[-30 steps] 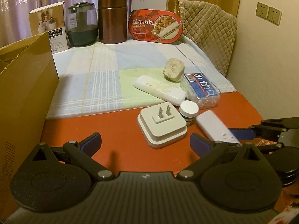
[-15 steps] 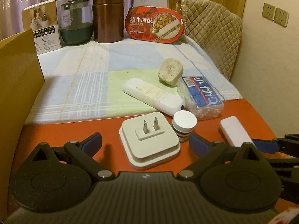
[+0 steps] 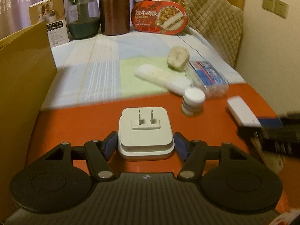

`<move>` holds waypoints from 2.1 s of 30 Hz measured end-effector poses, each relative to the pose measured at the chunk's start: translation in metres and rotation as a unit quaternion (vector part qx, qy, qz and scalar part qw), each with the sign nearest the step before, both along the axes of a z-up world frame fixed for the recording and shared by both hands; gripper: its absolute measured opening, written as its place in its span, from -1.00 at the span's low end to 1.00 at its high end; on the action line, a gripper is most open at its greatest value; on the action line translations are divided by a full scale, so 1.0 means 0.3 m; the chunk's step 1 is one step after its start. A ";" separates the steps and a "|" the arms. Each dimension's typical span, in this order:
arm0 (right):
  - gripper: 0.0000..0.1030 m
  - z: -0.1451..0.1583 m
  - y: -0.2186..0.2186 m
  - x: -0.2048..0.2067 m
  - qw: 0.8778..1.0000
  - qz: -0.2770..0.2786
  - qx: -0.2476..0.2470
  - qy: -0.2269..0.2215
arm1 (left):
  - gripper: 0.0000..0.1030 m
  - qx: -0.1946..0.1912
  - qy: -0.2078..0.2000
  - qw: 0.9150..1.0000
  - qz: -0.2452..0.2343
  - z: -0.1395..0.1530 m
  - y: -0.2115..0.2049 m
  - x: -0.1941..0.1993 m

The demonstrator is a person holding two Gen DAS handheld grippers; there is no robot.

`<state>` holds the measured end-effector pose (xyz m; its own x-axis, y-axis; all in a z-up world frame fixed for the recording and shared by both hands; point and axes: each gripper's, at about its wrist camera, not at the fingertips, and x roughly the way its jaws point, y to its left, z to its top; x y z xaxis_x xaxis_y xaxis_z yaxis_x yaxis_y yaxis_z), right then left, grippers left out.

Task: Organize rigid objects
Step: 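Grasp the white plug adapter with the left gripper while the right holds the remote, then carry the plug and remote with both grippers over the cardboard box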

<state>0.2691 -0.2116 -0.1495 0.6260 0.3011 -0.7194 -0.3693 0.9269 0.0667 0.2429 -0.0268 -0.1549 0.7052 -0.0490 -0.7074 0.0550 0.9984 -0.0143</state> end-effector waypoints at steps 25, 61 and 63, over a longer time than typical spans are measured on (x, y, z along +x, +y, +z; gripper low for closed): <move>-0.31 0.012 0.013 -0.020 1.000 0.008 0.001 0.006 | 0.17 0.009 0.005 1.000 -0.006 0.006 0.021 -0.024; -0.31 0.434 0.236 -0.466 0.998 0.019 0.060 -0.032 | 0.17 -0.005 -0.057 0.998 0.015 0.525 0.223 -0.433; -0.31 0.448 0.258 -0.485 0.997 0.025 0.059 -0.036 | 0.17 -0.006 -0.058 0.998 0.020 0.537 0.248 -0.453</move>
